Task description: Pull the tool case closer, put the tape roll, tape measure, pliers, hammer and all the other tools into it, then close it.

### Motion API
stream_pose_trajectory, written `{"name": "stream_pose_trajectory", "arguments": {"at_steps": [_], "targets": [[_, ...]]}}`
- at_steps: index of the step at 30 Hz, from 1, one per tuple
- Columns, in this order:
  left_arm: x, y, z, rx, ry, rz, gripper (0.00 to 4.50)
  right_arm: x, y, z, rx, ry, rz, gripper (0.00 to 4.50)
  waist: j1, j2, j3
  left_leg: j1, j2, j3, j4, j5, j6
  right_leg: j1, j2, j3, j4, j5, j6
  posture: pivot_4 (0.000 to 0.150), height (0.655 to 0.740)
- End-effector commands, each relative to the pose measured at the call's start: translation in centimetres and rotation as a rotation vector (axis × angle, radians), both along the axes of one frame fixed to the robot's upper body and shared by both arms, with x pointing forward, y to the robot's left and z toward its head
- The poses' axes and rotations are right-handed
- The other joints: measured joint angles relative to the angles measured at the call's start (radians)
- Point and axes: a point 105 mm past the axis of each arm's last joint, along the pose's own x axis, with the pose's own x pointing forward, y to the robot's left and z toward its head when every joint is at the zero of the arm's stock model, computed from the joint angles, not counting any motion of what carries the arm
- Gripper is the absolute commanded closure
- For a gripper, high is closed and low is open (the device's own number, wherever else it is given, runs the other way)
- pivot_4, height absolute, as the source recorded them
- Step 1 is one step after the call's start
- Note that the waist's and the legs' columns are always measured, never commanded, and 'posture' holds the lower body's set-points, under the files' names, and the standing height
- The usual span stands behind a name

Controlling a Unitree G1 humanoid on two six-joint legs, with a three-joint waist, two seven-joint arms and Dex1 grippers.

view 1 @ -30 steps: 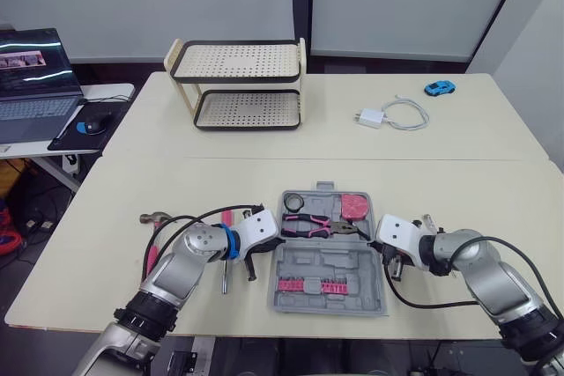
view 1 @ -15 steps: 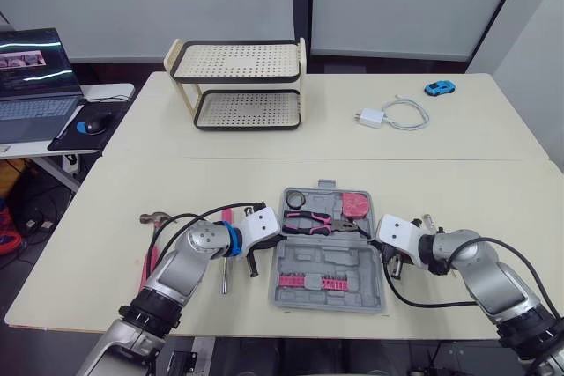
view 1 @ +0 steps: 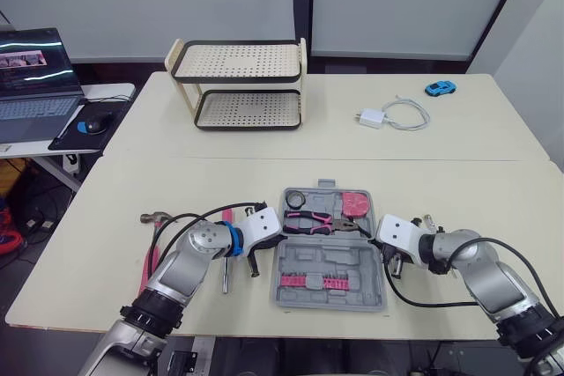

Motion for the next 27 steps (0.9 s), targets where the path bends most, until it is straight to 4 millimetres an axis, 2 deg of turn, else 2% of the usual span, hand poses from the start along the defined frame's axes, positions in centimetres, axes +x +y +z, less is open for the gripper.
{"name": "stream_pose_trajectory", "arguments": {"at_steps": [1, 9, 16, 27], "targets": [[-0.5, -1.4, -0.4, -0.014, 0.018, -0.043, 4.5, 0.7, 0.4, 1.2, 0.018, -0.06, 0.013, 4.46, 0.0, 0.0, 0.0, 0.0, 0.0, 0.0, 0.0, 0.0, 0.0, 0.0, 0.0, 0.0, 0.0, 0.0, 0.0, 0.15, 0.74], [-0.1, -1.7, -0.2, -0.019, 0.014, -0.046, 4.5, 0.4, 0.2, 0.9, 0.008, -0.041, 0.013, 4.46, 0.001, 0.0, 0.0, 0.0, 0.0, 0.0, 0.0, 0.0, 0.0, 0.0, 0.0, 0.0, 0.0, 0.0, 0.0, 0.15, 0.74], [-2.0, -2.5, -0.7, -0.031, 0.09, -0.113, 4.5, 0.4, -0.2, 0.8, 0.001, -0.041, 0.002, 4.46, 0.0, 0.0, 0.0, 0.0, 0.0, 0.0, 0.0, 0.0, 0.0, 0.0, 0.0, 0.0, 0.0, 0.0, 0.0, 0.15, 0.74], [-0.9, -2.0, -0.9, -0.009, 0.059, -0.08, 4.5, 0.1, -0.4, 0.7, -0.001, -0.031, -0.007, 4.46, 0.002, 0.0, 0.0, 0.0, 0.0, 0.0, 0.0, 0.0, 0.0, 0.0, 0.0, 0.0, -0.001, 0.0, 0.0, 0.15, 0.74]]}}
